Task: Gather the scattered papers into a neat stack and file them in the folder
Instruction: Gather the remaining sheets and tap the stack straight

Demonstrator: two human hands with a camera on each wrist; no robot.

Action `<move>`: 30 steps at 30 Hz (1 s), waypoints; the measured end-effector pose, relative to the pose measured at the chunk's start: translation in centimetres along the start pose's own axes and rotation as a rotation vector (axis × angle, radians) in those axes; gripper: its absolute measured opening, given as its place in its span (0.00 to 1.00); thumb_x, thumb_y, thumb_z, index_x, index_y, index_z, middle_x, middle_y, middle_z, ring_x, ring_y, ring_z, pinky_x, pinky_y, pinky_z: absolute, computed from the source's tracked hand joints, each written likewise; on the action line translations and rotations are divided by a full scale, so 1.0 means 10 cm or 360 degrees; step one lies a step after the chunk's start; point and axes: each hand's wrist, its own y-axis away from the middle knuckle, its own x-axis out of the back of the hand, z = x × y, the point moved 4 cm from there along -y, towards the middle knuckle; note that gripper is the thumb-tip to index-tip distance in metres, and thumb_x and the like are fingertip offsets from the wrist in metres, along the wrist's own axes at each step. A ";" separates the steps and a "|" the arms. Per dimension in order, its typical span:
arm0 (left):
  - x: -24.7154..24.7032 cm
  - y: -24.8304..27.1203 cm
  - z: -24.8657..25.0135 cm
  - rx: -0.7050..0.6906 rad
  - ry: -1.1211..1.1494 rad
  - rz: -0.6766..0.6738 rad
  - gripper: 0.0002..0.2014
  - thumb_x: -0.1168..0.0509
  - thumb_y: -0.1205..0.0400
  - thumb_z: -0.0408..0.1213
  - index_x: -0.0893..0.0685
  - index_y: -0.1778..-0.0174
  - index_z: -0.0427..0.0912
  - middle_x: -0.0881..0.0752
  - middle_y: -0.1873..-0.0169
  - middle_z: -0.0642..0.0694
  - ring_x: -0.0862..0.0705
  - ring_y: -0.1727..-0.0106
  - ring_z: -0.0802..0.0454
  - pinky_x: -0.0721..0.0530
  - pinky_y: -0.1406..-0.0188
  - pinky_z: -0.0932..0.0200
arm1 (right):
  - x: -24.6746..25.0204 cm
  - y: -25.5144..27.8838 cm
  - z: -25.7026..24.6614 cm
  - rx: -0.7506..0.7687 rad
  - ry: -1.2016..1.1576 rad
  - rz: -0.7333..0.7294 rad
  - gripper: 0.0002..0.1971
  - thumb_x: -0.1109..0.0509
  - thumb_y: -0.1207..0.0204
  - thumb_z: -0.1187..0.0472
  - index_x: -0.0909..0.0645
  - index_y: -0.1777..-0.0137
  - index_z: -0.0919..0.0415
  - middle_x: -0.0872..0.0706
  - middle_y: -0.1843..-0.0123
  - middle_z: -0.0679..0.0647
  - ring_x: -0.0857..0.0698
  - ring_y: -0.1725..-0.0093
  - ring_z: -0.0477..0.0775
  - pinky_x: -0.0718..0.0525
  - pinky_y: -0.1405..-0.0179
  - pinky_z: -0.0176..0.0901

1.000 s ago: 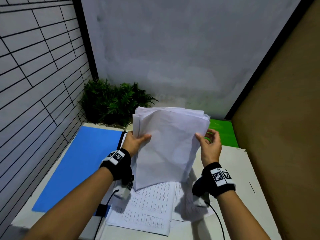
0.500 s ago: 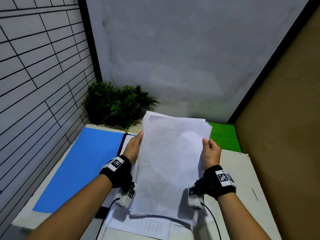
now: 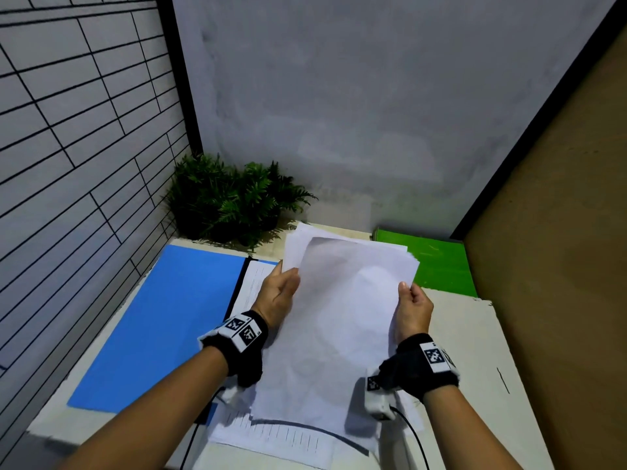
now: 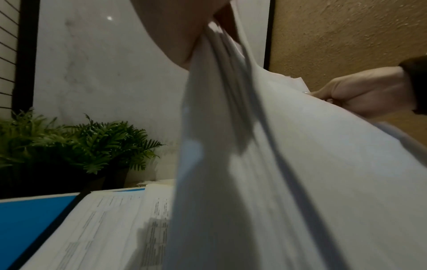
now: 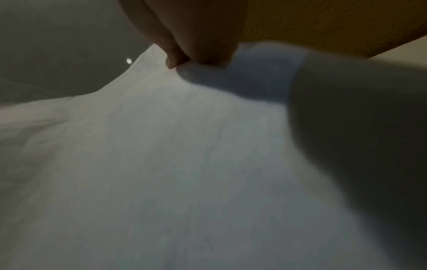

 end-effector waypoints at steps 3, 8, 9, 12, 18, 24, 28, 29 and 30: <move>-0.01 -0.03 -0.03 0.0058 -0.0118 -0.0018 0.15 0.39 0.21 0.44 0.18 0.68 0.38 0.23 0.66 0.44 0.24 0.64 0.57 0.24 0.60 0.57 | -0.01 0.03 -0.04 -0.0027 -0.0018 0.0016 0.10 0.41 0.19 0.68 0.22 0.44 0.71 0.19 0.55 0.54 0.21 0.62 0.39 0.22 0.55 0.29; 0.09 -0.13 -0.15 0.0313 0.0081 0.0225 0.06 0.32 0.24 0.32 0.12 0.65 0.40 0.13 0.69 0.45 0.18 0.62 0.50 0.18 0.53 0.54 | -0.08 0.18 -0.22 -0.0016 -0.0151 -0.0144 0.12 0.39 0.22 0.73 0.24 0.41 0.74 0.16 0.63 0.47 0.17 0.74 0.29 0.21 0.72 0.20; 0.11 -0.14 -0.15 0.0344 0.0112 0.0247 0.05 0.30 0.26 0.31 0.11 0.67 0.42 0.12 0.71 0.49 0.16 0.63 0.52 0.17 0.54 0.57 | -0.10 0.23 -0.27 0.0004 -0.0169 -0.0180 0.13 0.38 0.23 0.75 0.25 0.40 0.74 0.15 0.63 0.47 0.16 0.74 0.30 0.21 0.74 0.21; 0.09 -0.13 -0.16 0.0376 0.0221 0.0310 0.02 0.27 0.29 0.30 0.10 0.65 0.41 0.10 0.72 0.52 0.13 0.62 0.52 0.14 0.56 0.63 | -0.13 0.27 -0.30 0.0043 -0.0167 -0.0238 0.19 0.37 0.26 0.79 0.28 0.35 0.75 0.17 0.54 0.55 0.16 0.72 0.30 0.20 0.73 0.23; 0.05 -0.10 -0.15 0.0477 0.0428 0.0298 0.15 0.42 0.17 0.42 0.15 0.44 0.39 0.12 0.52 0.46 0.14 0.49 0.49 0.14 0.49 0.62 | -0.01 0.16 -0.16 0.0111 0.0187 -0.0080 0.13 0.35 0.26 0.74 0.21 0.42 0.69 0.17 0.53 0.57 0.20 0.67 0.34 0.23 0.69 0.20; 0.24 -0.10 -0.06 0.0246 0.0157 0.0260 0.18 0.42 0.19 0.24 0.21 0.34 0.39 0.21 0.39 0.53 0.25 0.33 0.60 0.30 0.32 0.62 | 0.45 -0.01 -0.01 0.0090 0.0327 0.0159 0.08 0.37 0.24 0.72 0.22 0.63 0.66 0.18 0.74 0.48 0.27 0.76 0.32 0.25 0.64 0.37; 0.33 -0.11 -0.04 0.0239 0.0224 0.0289 0.18 0.41 0.20 0.22 0.20 0.35 0.37 0.20 0.39 0.51 0.24 0.35 0.60 0.28 0.34 0.62 | 0.64 -0.09 0.07 -0.0036 0.0227 0.0032 0.13 0.38 0.23 0.72 0.22 0.66 0.58 0.15 0.78 0.37 0.23 0.78 0.34 0.21 0.69 0.38; 0.33 -0.11 -0.04 0.0248 0.0250 0.0294 0.18 0.41 0.20 0.22 0.20 0.35 0.37 0.20 0.39 0.51 0.24 0.35 0.60 0.28 0.34 0.62 | 0.63 -0.07 0.05 -0.0062 0.0182 0.0004 0.12 0.38 0.23 0.72 0.21 0.64 0.57 0.14 0.78 0.38 0.21 0.78 0.34 0.19 0.71 0.35; 0.34 -0.11 -0.04 0.0254 0.0274 0.0297 0.19 0.41 0.21 0.21 0.20 0.35 0.36 0.20 0.40 0.51 0.24 0.35 0.60 0.28 0.35 0.62 | 0.60 -0.05 0.04 -0.0092 0.0135 -0.0017 0.12 0.39 0.23 0.72 0.22 0.63 0.58 0.13 0.78 0.39 0.19 0.78 0.35 0.18 0.74 0.31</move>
